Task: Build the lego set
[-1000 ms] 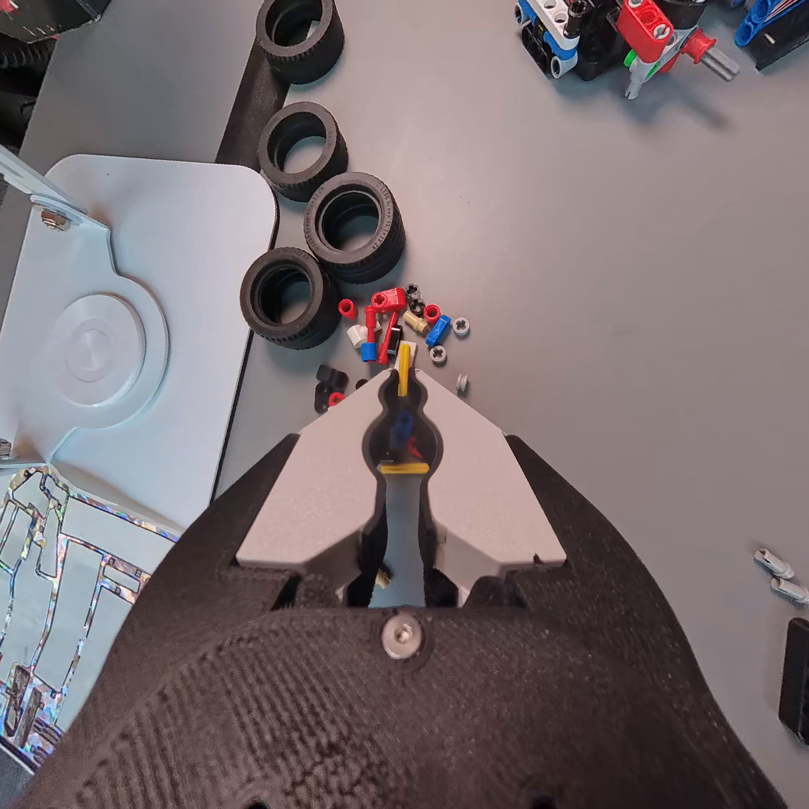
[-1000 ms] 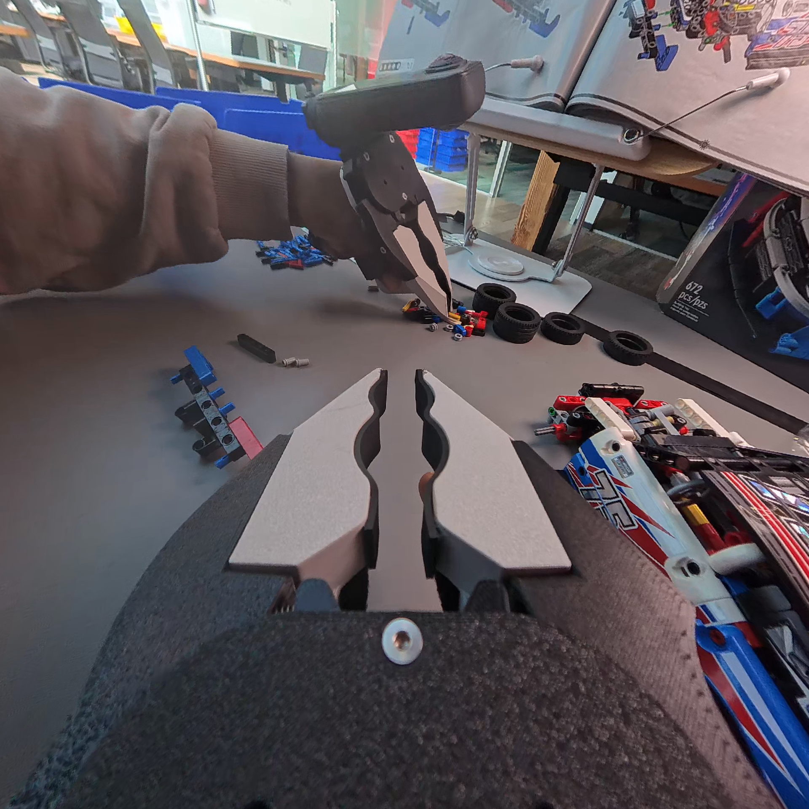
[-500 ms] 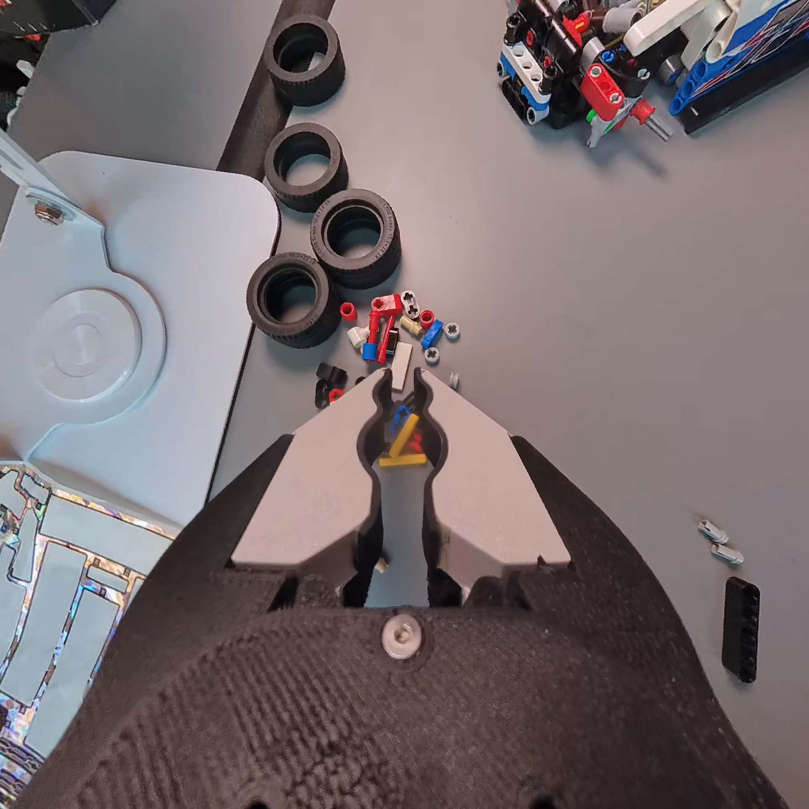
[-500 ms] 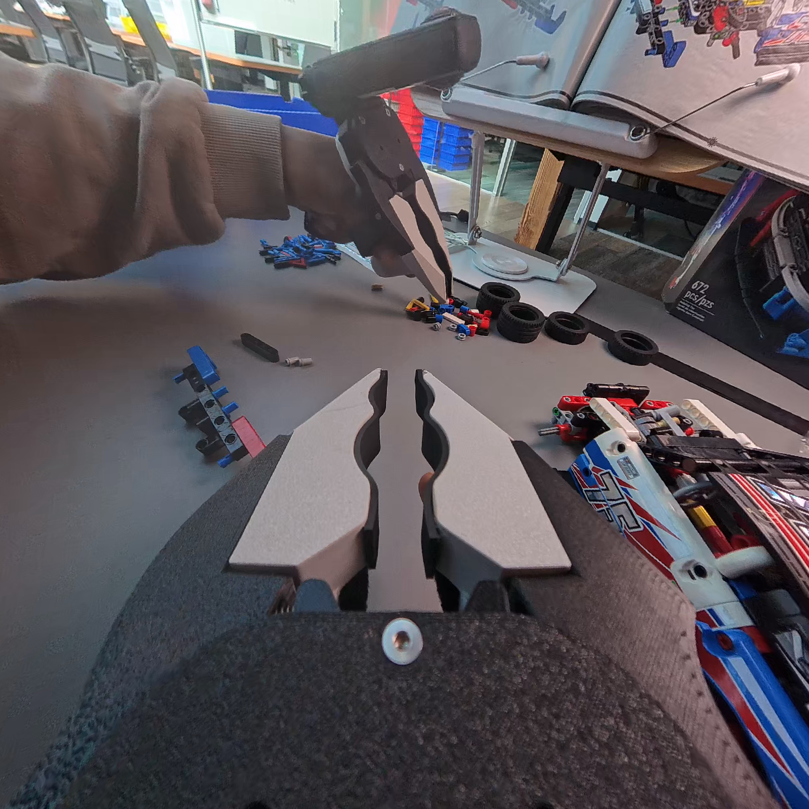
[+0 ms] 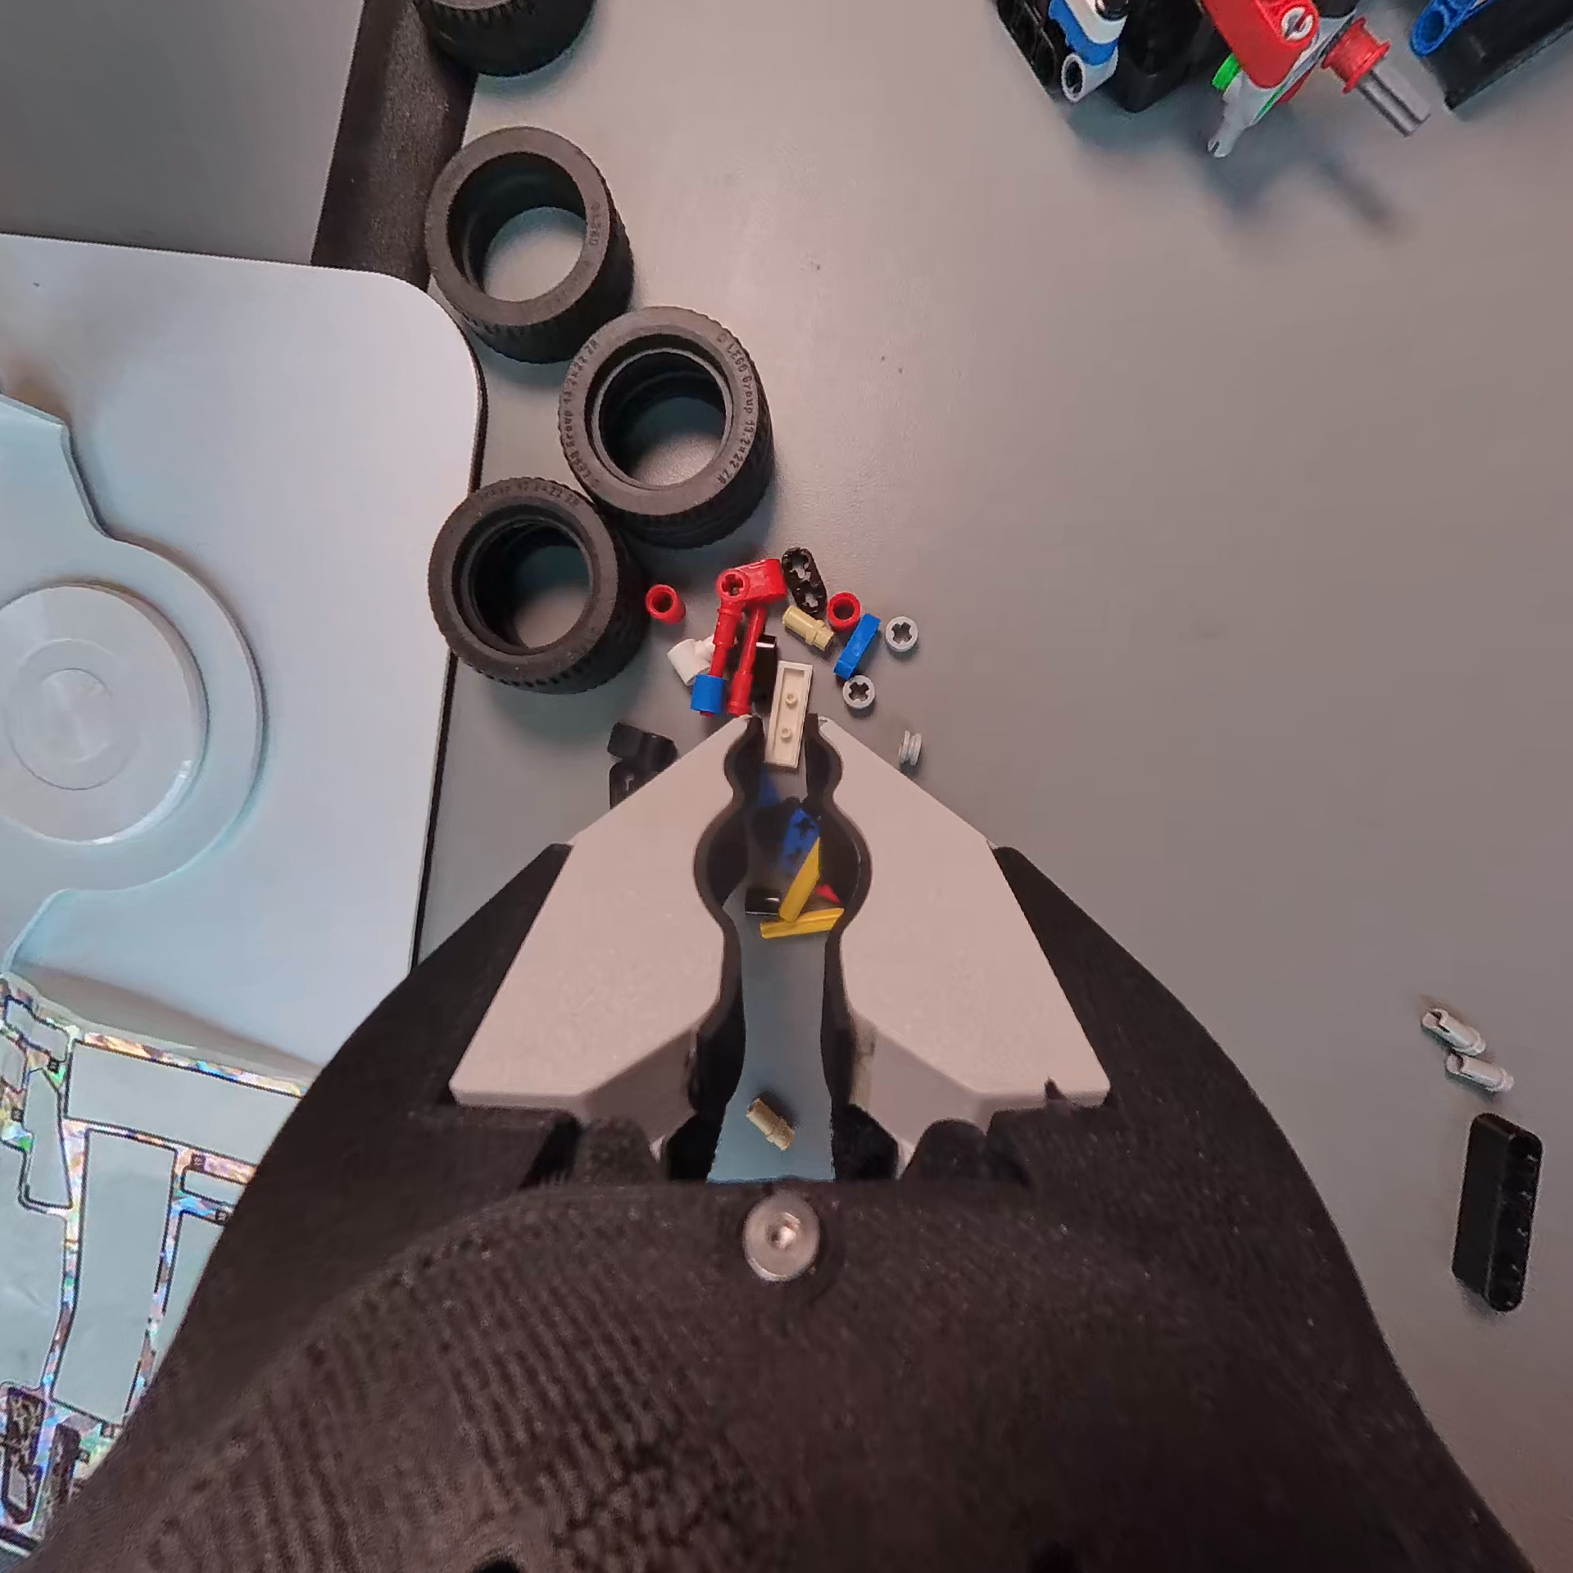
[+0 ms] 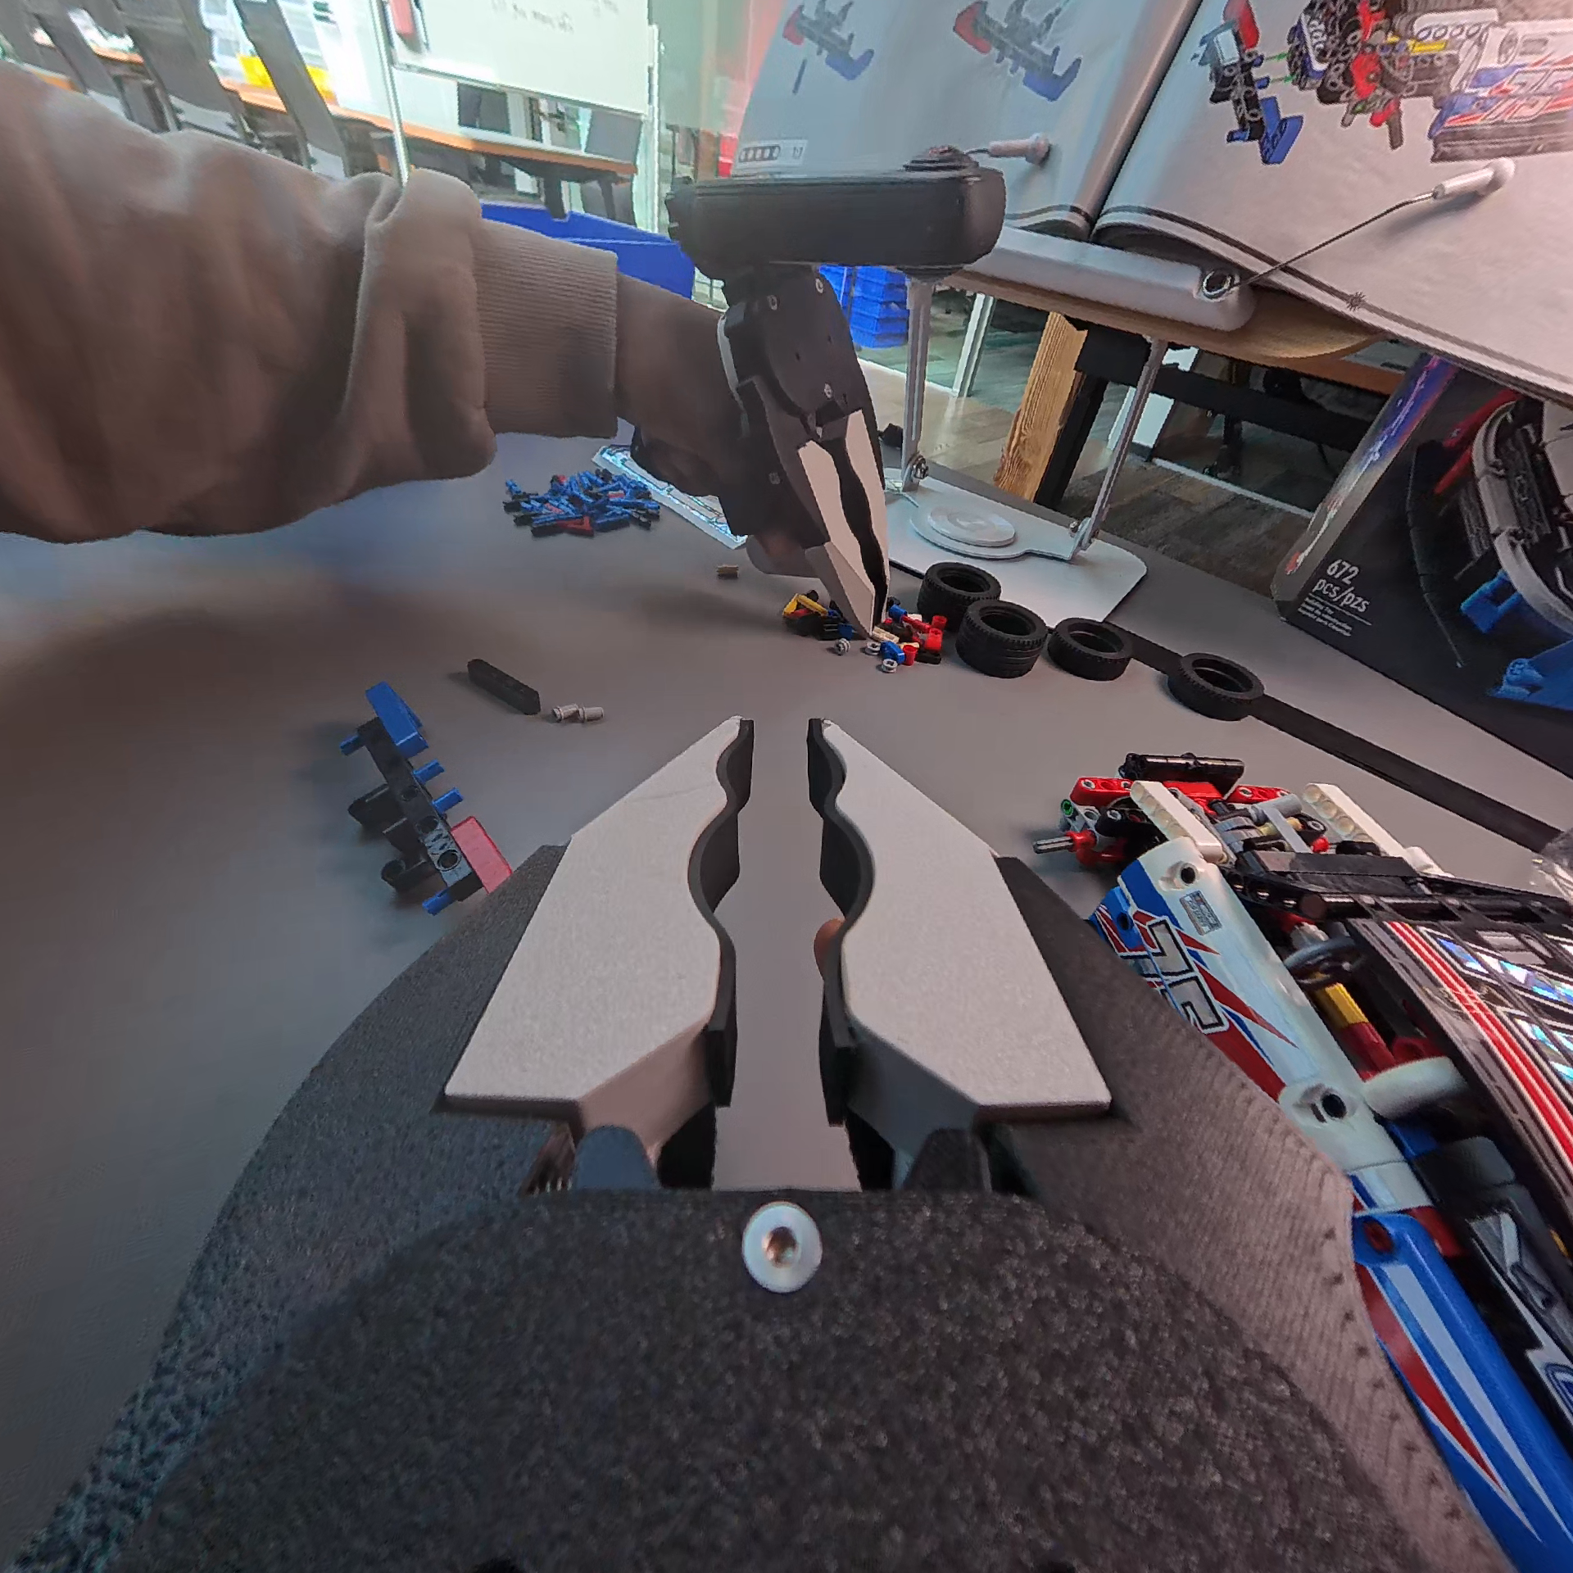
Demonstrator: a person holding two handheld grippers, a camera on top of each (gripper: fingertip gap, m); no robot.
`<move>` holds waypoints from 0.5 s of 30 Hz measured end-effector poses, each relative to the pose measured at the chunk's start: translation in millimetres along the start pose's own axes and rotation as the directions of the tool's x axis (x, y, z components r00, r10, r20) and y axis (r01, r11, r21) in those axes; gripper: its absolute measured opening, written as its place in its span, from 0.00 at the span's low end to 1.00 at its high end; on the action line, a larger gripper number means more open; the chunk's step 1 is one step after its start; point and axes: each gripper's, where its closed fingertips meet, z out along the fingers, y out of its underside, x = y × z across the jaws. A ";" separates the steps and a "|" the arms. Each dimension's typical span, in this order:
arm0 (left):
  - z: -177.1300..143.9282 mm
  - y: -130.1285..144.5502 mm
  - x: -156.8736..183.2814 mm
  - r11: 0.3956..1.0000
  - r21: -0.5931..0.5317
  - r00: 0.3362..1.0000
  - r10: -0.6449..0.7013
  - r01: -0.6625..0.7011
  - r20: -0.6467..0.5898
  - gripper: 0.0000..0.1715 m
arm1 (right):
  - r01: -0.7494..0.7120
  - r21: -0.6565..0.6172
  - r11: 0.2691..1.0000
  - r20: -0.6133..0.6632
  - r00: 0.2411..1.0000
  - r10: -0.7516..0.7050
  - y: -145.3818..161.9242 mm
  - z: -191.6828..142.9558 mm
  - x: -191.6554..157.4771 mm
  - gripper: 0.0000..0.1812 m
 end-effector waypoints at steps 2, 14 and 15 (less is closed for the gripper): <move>-0.2 0.3 -0.2 1.000 -0.005 1.000 0.004 -0.004 -0.004 0.05 | 0.001 0.001 1.000 0.001 1.000 -0.001 -0.2 -0.1 -0.3 0.06; -6.6 -7.4 7.1 0.999 0.000 0.995 -0.051 0.051 -0.089 0.03 | 0.010 0.000 1.000 -0.004 1.000 -0.010 -0.7 -0.5 0.2 0.06; -12.7 -12.7 8.4 0.997 0.042 0.993 -0.067 0.071 -0.096 0.03 | 0.014 0.002 1.000 -0.008 1.000 -0.014 -1.3 -1.1 0.7 0.06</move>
